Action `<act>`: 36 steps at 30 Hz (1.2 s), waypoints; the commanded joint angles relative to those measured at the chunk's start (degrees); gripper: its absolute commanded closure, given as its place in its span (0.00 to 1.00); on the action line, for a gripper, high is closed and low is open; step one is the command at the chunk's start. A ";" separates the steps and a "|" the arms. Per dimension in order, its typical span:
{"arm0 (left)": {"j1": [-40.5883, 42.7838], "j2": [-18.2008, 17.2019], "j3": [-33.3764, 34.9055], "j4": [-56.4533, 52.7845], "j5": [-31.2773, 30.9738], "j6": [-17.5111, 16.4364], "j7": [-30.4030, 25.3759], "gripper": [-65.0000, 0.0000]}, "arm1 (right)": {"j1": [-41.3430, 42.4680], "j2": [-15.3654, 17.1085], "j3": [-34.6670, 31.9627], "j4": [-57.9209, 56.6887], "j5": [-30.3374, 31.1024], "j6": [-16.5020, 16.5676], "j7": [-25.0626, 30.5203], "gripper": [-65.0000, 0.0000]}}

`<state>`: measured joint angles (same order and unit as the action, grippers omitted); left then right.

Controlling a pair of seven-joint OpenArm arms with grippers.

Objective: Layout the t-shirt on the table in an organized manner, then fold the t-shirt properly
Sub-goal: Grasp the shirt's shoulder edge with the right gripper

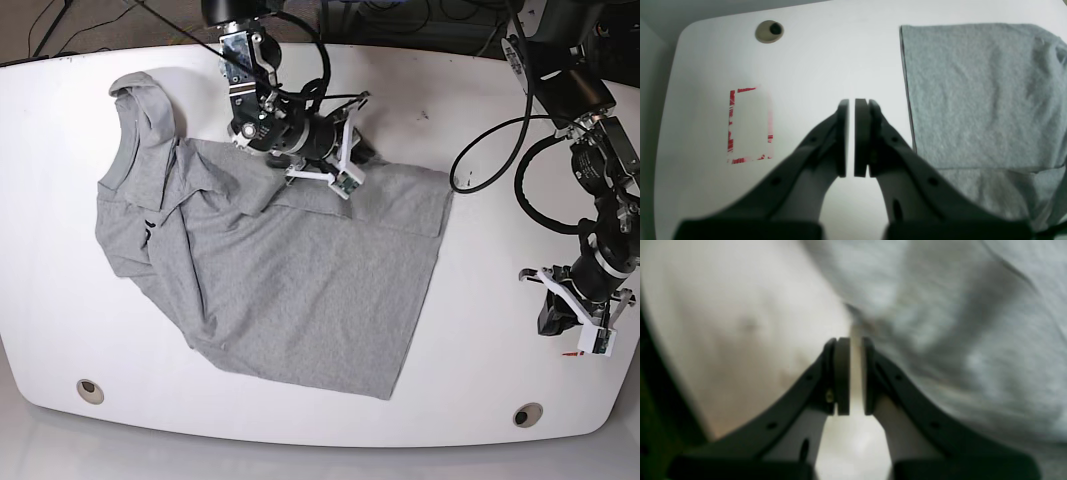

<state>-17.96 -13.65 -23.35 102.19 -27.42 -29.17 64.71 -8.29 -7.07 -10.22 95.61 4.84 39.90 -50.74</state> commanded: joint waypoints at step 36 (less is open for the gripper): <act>-1.34 1.30 -1.74 -0.87 -0.76 0.20 -1.28 0.80 | 9.22 5.71 26.00 14.67 -1.11 0.10 0.06 0.12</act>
<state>-17.96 -12.21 -25.12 100.53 -27.24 -28.99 64.77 -1.17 -3.33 13.39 109.32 3.25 40.14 -51.59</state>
